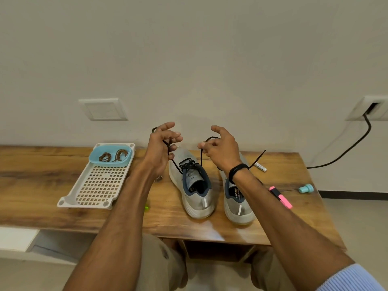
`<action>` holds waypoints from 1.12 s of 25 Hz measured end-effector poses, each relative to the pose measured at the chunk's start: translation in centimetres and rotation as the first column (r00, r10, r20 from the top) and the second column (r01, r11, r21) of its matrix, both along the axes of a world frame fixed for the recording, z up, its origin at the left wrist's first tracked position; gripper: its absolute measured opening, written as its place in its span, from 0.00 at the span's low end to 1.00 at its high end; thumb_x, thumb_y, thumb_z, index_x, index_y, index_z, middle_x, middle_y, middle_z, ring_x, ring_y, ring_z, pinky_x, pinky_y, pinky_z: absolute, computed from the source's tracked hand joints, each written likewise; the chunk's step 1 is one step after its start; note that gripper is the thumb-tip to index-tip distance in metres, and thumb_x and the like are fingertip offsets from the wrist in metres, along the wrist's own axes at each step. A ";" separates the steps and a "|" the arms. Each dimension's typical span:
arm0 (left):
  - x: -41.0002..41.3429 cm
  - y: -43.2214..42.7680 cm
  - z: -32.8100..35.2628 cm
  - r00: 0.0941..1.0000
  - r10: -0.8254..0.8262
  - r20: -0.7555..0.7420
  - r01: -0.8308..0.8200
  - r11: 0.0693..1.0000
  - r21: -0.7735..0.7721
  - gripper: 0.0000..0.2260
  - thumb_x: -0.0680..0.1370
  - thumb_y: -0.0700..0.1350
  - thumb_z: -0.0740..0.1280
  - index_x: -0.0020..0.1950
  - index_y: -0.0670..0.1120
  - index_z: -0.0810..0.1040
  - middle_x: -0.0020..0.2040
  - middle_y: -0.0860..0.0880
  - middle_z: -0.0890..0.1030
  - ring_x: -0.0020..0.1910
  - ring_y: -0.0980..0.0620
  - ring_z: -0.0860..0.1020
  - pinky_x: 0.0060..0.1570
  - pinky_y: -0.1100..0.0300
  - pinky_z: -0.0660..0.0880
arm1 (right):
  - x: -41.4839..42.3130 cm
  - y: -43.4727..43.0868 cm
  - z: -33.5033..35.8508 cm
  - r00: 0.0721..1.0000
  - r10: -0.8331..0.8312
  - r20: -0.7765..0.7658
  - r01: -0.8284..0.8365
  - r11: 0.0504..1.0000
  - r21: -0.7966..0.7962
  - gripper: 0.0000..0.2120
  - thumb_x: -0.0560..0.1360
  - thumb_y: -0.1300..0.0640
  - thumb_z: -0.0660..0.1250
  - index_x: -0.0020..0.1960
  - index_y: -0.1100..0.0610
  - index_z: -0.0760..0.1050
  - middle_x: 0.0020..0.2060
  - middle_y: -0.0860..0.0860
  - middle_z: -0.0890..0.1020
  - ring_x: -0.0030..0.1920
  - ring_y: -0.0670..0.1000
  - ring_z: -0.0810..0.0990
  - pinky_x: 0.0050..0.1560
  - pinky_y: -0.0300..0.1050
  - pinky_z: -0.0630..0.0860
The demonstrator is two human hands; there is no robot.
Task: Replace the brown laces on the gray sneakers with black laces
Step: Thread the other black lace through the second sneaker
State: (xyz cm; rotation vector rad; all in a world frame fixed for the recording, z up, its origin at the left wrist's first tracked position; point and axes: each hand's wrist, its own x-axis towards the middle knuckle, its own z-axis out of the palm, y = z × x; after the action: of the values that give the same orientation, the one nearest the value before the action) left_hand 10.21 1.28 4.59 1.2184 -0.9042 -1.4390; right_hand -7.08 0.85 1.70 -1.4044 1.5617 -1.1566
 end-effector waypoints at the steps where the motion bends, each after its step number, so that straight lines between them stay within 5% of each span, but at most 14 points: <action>1: -0.1 0.0 -0.1 0.997 -0.008 0.074 0.008 1.000 -0.004 0.28 0.64 0.47 0.68 0.64 0.48 0.73 0.45 0.46 0.81 0.32 0.55 0.70 0.32 0.60 0.63 | -0.1 0.0 0.0 1.000 0.009 0.010 -0.009 1.000 0.007 0.30 0.72 0.57 0.75 0.70 0.54 0.67 0.36 0.48 0.85 0.44 0.47 0.84 0.58 0.53 0.78; 3: -0.3 0.0 -0.6 0.967 -0.084 0.239 0.082 0.996 0.019 0.30 0.64 0.48 0.71 0.65 0.48 0.68 0.48 0.46 0.82 0.35 0.57 0.71 0.37 0.59 0.65 | -0.1 -0.1 0.1 1.000 0.017 0.009 -0.018 1.000 0.009 0.31 0.72 0.57 0.75 0.71 0.54 0.66 0.37 0.48 0.85 0.45 0.47 0.84 0.58 0.53 0.78; 5: -0.7 -0.1 -1.5 0.898 -0.121 0.423 0.128 0.992 0.013 0.28 0.71 0.46 0.72 0.68 0.48 0.63 0.51 0.49 0.80 0.49 0.54 0.76 0.49 0.58 0.67 | -0.1 0.0 0.2 0.999 0.033 0.014 -0.033 0.999 0.003 0.32 0.72 0.56 0.75 0.72 0.54 0.65 0.37 0.48 0.85 0.45 0.47 0.84 0.58 0.53 0.78; 8: -1.5 -0.5 -2.6 0.664 -0.130 0.736 0.231 0.972 -0.037 0.20 0.81 0.38 0.62 0.71 0.41 0.60 0.49 0.55 0.79 0.54 0.56 0.75 0.54 0.63 0.66 | 0.1 0.2 0.1 0.996 0.087 0.014 -0.087 0.996 -0.025 0.32 0.73 0.56 0.74 0.73 0.53 0.64 0.36 0.47 0.85 0.43 0.46 0.84 0.56 0.52 0.80; 11: -2.1 -0.7 -2.2 0.715 -0.315 0.624 0.311 0.943 0.120 0.25 0.73 0.44 0.72 0.68 0.45 0.69 0.53 0.49 0.82 0.54 0.53 0.79 0.56 0.56 0.74 | 0.1 0.1 0.2 0.996 0.091 -0.026 -0.093 0.993 -0.071 0.31 0.74 0.56 0.74 0.73 0.52 0.64 0.37 0.47 0.85 0.45 0.45 0.84 0.57 0.47 0.78; 14: -2.6 -0.9 -0.8 0.937 -0.064 0.344 0.035 0.995 0.091 0.15 0.72 0.46 0.69 0.58 0.48 0.78 0.54 0.48 0.78 0.53 0.51 0.72 0.54 0.54 0.66 | -0.1 0.0 0.7 0.998 0.054 -0.036 -0.058 0.991 -0.117 0.30 0.74 0.55 0.73 0.72 0.53 0.64 0.37 0.47 0.85 0.45 0.46 0.83 0.56 0.47 0.79; 15: -2.6 -1.1 -0.5 0.949 0.049 0.312 -0.066 0.997 0.042 0.15 0.73 0.45 0.68 0.60 0.48 0.76 0.54 0.48 0.76 0.54 0.51 0.70 0.54 0.54 0.64 | -0.2 0.0 0.8 0.999 0.044 -0.029 -0.048 0.991 -0.123 0.30 0.74 0.55 0.73 0.72 0.52 0.64 0.37 0.47 0.84 0.45 0.46 0.84 0.55 0.49 0.79; 18: -3.0 -1.2 -0.7 0.910 0.140 0.390 -0.082 0.983 -0.162 0.30 0.73 0.39 0.71 0.71 0.49 0.61 0.54 0.49 0.73 0.56 0.50 0.74 0.55 0.55 0.69 | -0.2 0.0 0.9 1.000 0.019 -0.020 -0.022 0.988 -0.150 0.31 0.75 0.55 0.72 0.73 0.52 0.62 0.40 0.47 0.84 0.45 0.47 0.83 0.55 0.47 0.79; 22: -3.9 -0.8 -0.4 0.864 0.242 0.441 -0.016 0.889 -0.457 0.40 0.66 0.51 0.77 0.72 0.52 0.59 0.55 0.47 0.74 0.48 0.54 0.74 0.46 0.67 0.73 | 0.0 0.3 1.3 1.000 -0.004 -0.017 0.001 0.982 -0.189 0.32 0.77 0.57 0.70 0.76 0.52 0.59 0.45 0.48 0.83 0.48 0.45 0.82 0.47 0.29 0.73; 25: -4.0 -0.5 0.2 0.835 0.323 0.445 0.027 0.784 -0.620 0.35 0.66 0.49 0.74 0.69 0.51 0.61 0.61 0.48 0.71 0.50 0.56 0.72 0.44 0.67 0.70 | 0.1 0.7 1.7 0.999 -0.017 -0.038 0.007 0.968 -0.251 0.32 0.78 0.59 0.68 0.77 0.52 0.56 0.45 0.47 0.82 0.45 0.42 0.81 0.42 0.24 0.71; 28: -3.7 -0.1 0.7 0.869 0.326 0.371 -0.034 0.788 -0.615 0.24 0.70 0.36 0.65 0.62 0.50 0.63 0.57 0.48 0.76 0.42 0.56 0.73 0.42 0.59 0.70 | 0.4 0.9 1.8 0.996 -0.001 -0.095 -0.033 0.932 -0.360 0.32 0.79 0.59 0.64 0.78 0.52 0.51 0.42 0.46 0.82 0.42 0.43 0.80 0.44 0.32 0.74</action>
State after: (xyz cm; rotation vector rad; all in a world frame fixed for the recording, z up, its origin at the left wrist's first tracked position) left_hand 6.50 1.16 5.24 1.1268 -1.3898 -0.6083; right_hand -6.64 1.78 3.46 -1.7272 1.4452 -1.4412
